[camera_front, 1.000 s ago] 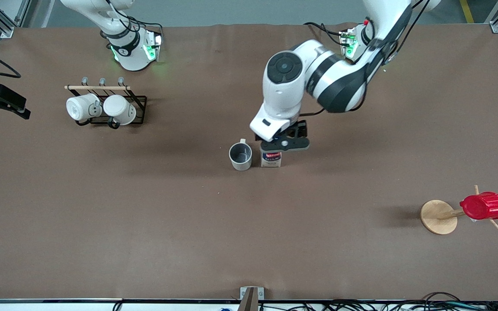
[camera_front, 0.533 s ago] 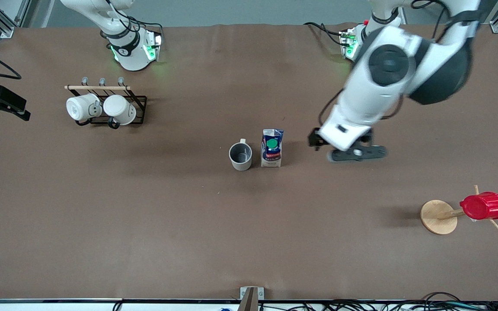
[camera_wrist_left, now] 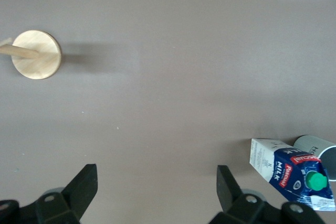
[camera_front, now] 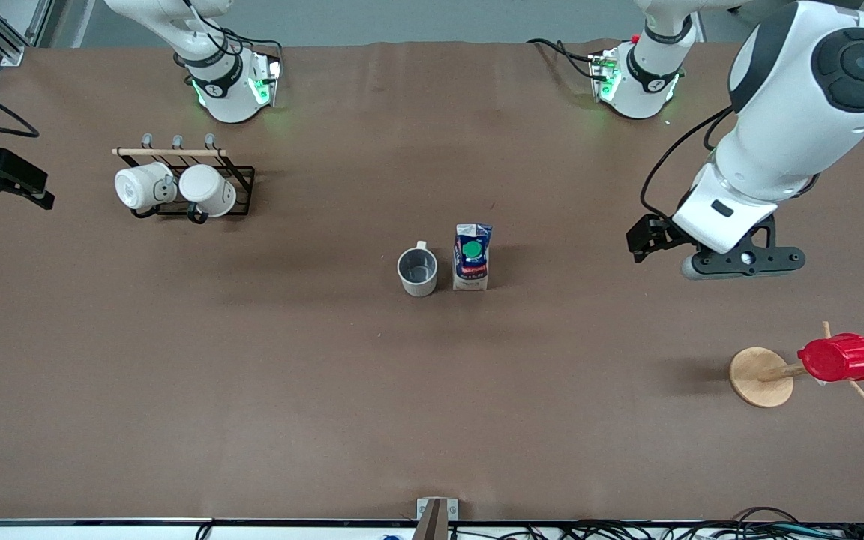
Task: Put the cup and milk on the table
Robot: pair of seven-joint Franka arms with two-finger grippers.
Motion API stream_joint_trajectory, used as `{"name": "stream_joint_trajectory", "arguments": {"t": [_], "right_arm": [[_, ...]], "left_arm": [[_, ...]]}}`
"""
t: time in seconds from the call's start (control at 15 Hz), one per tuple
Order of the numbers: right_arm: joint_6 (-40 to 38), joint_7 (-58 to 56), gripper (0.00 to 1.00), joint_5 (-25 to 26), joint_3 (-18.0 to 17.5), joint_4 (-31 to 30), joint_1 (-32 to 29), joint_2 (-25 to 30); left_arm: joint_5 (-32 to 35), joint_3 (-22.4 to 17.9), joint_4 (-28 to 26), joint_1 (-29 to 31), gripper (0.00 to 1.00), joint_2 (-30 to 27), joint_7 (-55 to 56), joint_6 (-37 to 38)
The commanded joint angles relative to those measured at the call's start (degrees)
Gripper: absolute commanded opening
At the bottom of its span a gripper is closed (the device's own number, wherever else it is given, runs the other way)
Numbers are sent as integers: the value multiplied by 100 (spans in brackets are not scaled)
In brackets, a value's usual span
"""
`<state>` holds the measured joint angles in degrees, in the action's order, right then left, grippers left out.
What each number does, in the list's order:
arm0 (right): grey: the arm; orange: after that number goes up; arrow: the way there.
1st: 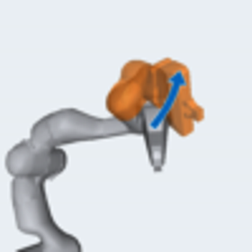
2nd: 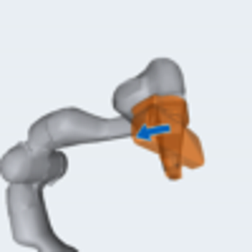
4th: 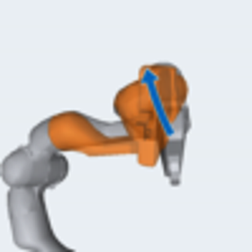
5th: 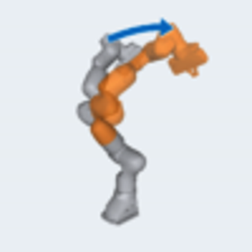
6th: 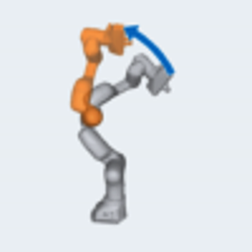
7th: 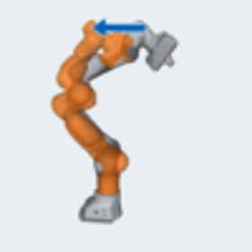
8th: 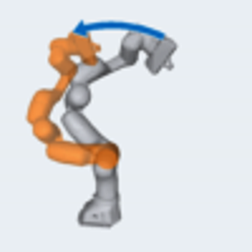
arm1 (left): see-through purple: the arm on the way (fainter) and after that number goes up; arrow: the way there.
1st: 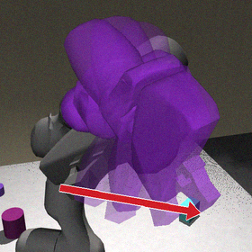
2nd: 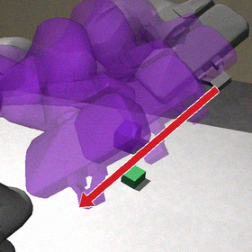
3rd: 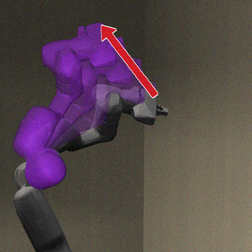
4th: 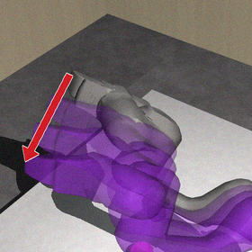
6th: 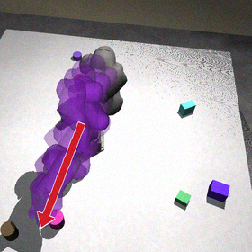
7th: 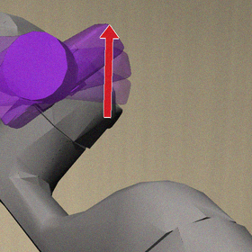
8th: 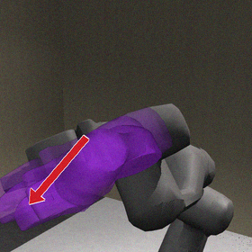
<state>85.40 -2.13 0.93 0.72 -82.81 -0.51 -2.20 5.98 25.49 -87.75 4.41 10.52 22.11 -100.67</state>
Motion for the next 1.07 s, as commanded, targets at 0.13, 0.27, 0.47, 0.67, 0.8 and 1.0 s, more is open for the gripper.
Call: {"name": "stream_joint_trajectory", "arguments": {"t": [0.13,0.27,0.47,0.67,0.8,1.0], "right_arm": [[-59,160,100,3,-55,10,-63,-8],[-59,151,100,3,-46,2,-106,-17],[-59,151,100,3,-55,10,-124,-17],[-59,151,100,3,-46,2,-124,-17],[-59,151,100,3,-46,2,-124,-17],[-59,151,100,3,-46,2,-124,-17]], "left_arm": [[-368,-1008,-242,-334,100,-497,-1092,267],[-527,-1720,-418,-703,100,-699,-1585,267],[-650,-2100,-524,-740,100,-893,-1955,267],[-695,-2267,-1129,-731,100,-1499,-1973,232],[-782,-2460,-1105,-827,100,-1483,-1982,240],[-774,-2540,-1043,-951,100,-1369,-1982,258]]}}
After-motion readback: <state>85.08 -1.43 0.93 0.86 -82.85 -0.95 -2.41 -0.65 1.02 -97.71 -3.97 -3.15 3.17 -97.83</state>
